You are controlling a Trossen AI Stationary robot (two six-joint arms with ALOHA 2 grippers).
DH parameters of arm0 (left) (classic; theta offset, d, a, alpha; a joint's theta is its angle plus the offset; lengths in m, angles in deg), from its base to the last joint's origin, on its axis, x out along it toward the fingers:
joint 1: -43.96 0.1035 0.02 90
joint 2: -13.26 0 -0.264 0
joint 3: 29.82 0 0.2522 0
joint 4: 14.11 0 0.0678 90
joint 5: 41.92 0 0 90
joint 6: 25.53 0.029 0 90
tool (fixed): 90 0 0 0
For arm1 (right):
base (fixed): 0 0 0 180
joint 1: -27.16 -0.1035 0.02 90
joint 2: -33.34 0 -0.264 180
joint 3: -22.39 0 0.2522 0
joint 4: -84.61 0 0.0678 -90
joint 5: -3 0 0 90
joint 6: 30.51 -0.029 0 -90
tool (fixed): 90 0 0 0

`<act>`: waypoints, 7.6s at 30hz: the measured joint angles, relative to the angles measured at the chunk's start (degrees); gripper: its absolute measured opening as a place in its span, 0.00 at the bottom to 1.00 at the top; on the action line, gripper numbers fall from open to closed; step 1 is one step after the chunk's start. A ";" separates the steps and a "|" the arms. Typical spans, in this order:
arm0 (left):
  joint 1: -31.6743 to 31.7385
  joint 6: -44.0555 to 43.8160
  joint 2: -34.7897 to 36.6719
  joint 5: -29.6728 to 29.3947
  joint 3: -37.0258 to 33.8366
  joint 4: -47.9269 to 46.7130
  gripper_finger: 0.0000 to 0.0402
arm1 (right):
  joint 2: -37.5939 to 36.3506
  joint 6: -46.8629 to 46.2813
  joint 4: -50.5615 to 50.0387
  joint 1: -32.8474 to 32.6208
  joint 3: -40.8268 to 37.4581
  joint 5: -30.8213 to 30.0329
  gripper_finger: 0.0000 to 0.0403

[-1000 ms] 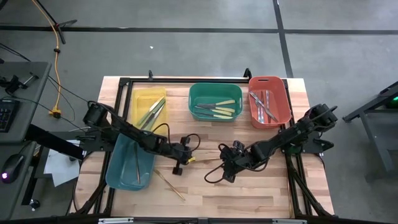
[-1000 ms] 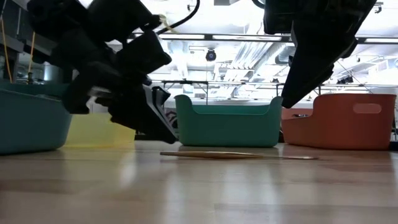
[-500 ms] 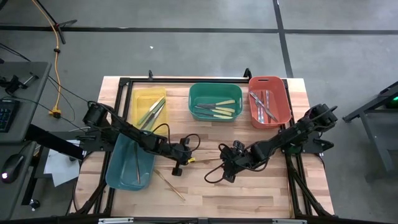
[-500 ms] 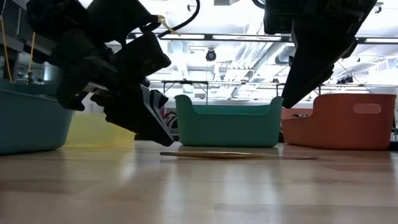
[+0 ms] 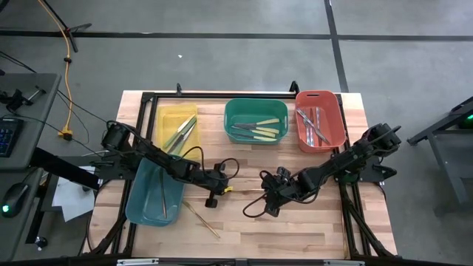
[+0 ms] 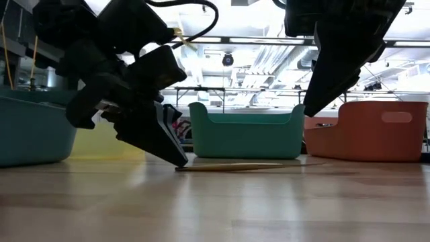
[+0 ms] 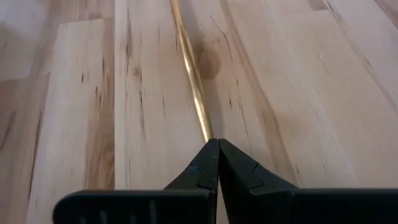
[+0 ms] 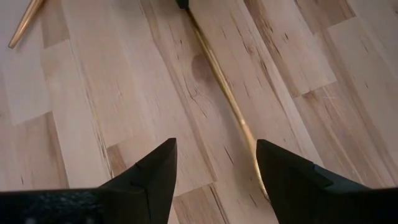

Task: Sort silverware by color (type)
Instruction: Put the gold knife into the blue bin

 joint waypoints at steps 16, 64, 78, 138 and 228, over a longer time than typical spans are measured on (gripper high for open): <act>0.34 -0.96 -2.67 1.00 0.13 2.60 0.00 | 0.00 1.09 -11.20 0.60 0.02 2.12 0.51; 0.31 -1.26 -3.05 1.03 -0.17 3.29 0.00 | 10.40 23.98 -9.33 11.98 0.10 17.56 0.02; 0.33 -1.49 0.86 0.21 -0.35 0.13 0.00 | 10.10 23.85 -9.77 11.69 0.04 17.80 0.00; 2.91 2.37 -1.31 -3.76 -0.07 3.14 0.00 | 1.18 12.01 -10.82 3.02 -0.09 3.30 0.44; -7.53 0.93 26.82 -26.36 -0.09 -20.44 0.00 | 1.67 16.73 -17.33 6.72 -0.28 10.23 0.07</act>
